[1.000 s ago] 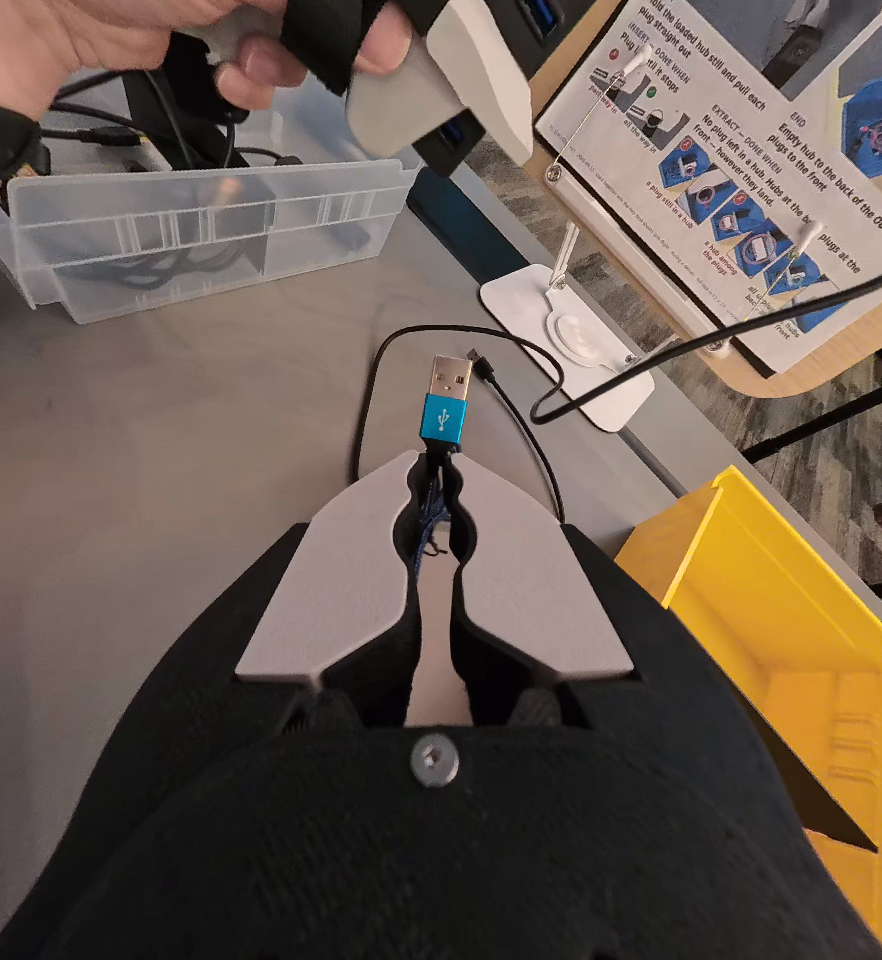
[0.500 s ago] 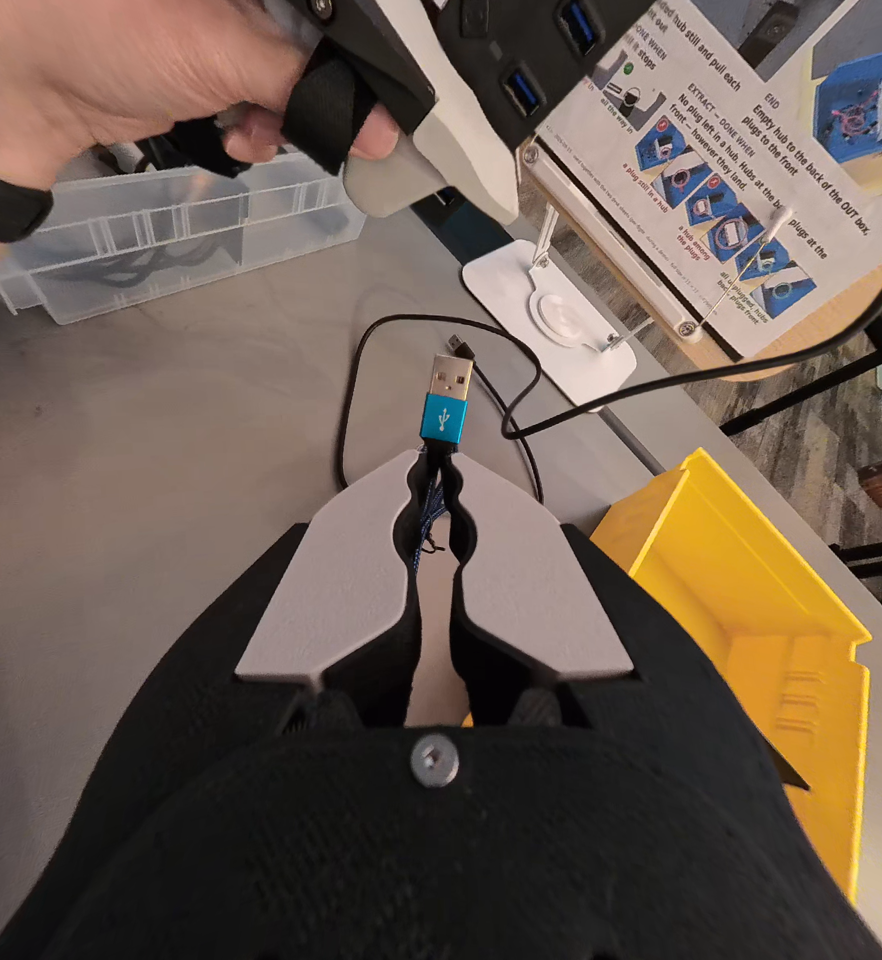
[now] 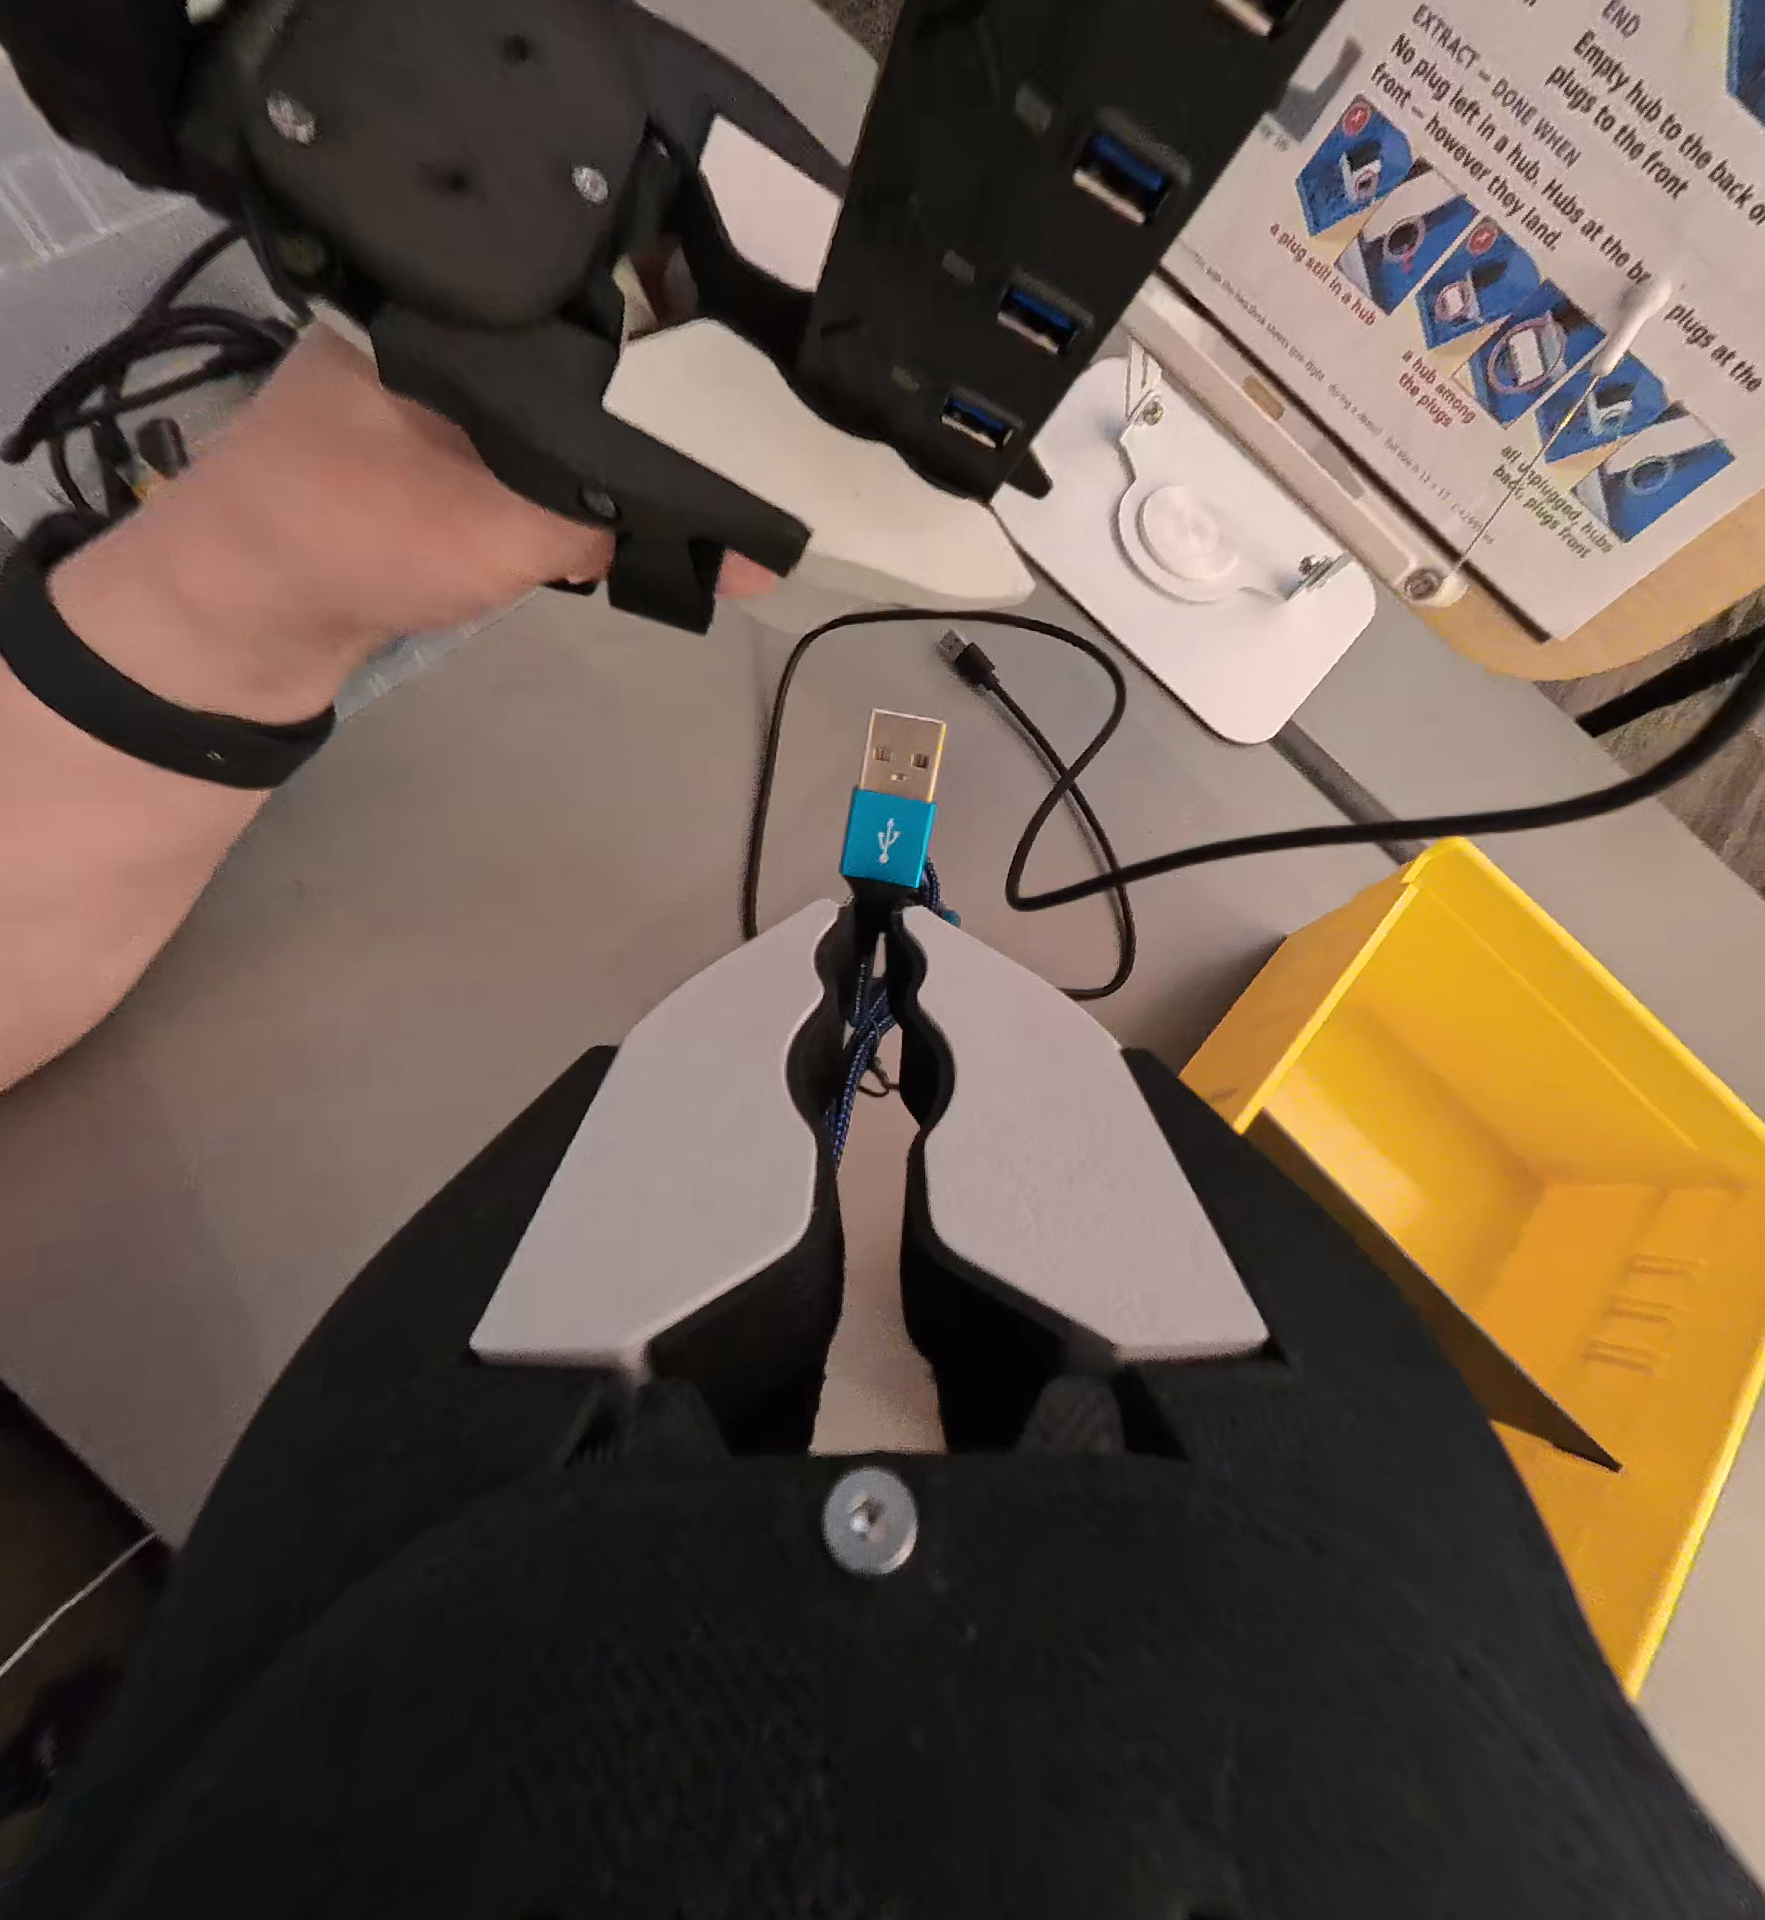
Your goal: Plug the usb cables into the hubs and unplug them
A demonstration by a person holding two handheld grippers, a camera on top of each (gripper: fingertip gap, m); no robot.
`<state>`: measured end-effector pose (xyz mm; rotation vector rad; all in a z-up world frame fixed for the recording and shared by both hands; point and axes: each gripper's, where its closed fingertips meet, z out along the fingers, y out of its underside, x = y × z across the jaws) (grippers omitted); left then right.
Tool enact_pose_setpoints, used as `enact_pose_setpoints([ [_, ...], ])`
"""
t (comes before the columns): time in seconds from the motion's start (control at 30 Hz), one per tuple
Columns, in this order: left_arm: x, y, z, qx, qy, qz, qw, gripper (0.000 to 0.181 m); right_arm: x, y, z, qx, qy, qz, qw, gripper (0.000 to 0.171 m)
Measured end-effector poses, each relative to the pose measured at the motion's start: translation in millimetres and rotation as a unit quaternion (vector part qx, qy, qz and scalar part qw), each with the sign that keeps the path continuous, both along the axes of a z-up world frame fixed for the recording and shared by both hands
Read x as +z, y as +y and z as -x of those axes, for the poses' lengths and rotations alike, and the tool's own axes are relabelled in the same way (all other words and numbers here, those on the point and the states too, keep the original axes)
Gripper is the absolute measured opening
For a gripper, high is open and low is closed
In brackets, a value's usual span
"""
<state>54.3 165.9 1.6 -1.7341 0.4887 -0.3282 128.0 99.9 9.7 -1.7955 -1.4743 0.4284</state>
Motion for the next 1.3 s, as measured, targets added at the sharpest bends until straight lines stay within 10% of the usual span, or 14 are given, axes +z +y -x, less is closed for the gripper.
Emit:
enact_pose_setpoints([
  [1.3, -8.2, -3.7, -15.4, -0.064, 0.074, -0.098, 0.990, 0.027, -13.6, -18.0, 19.6, -0.067, -0.008, -0.031, 0.997, 0.006],
])
